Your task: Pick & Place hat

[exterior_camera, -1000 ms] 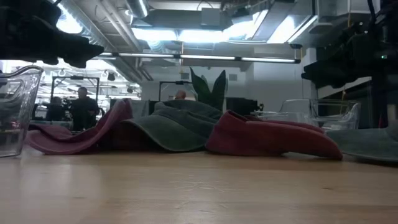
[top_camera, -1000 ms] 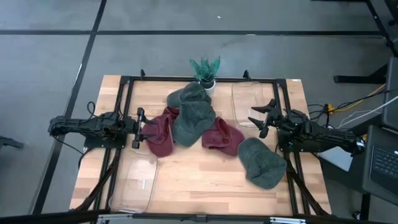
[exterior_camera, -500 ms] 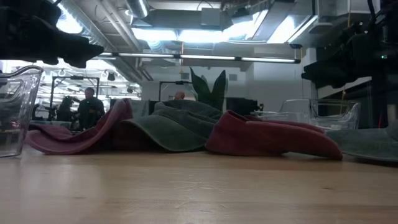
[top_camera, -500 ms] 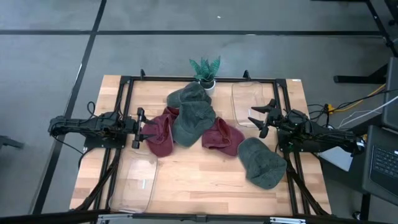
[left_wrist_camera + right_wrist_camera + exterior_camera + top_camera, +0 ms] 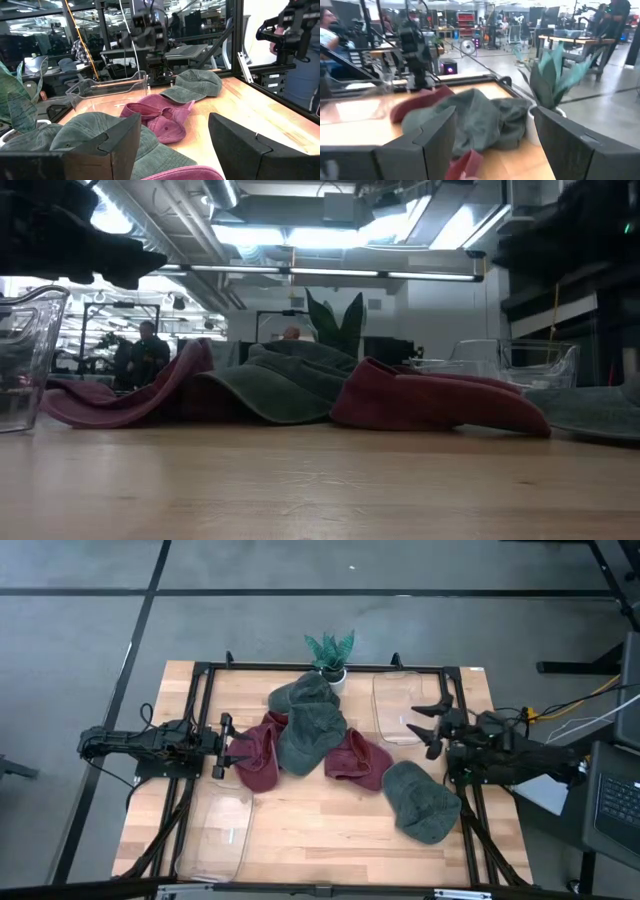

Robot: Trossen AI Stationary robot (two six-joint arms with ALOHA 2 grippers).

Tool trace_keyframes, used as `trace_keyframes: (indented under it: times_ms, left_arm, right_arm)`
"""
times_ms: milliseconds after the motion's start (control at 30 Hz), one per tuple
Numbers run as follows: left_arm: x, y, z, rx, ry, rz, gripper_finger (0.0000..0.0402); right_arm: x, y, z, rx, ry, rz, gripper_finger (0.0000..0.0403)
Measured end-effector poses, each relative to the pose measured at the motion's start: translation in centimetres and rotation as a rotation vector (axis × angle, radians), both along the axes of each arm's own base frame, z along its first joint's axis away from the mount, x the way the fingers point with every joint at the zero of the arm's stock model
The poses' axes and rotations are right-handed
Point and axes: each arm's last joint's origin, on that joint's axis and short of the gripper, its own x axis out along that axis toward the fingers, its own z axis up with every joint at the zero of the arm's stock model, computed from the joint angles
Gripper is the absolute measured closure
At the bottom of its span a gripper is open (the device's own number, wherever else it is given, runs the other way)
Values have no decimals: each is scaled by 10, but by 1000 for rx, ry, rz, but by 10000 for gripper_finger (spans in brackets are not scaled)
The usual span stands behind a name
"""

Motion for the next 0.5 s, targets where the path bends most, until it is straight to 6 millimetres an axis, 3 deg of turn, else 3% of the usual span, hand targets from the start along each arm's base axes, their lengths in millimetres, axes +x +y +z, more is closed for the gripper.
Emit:
trace_keyframes:
  times_ms: [300,500]
  left_arm:
    - [0,0,0,0,0,0,171]
    - [0,0,0,0,0,0,172]
  right_arm:
    - [-21,7,90,8,51,54,139]
    - [-11,8,140,19,144,85,139]
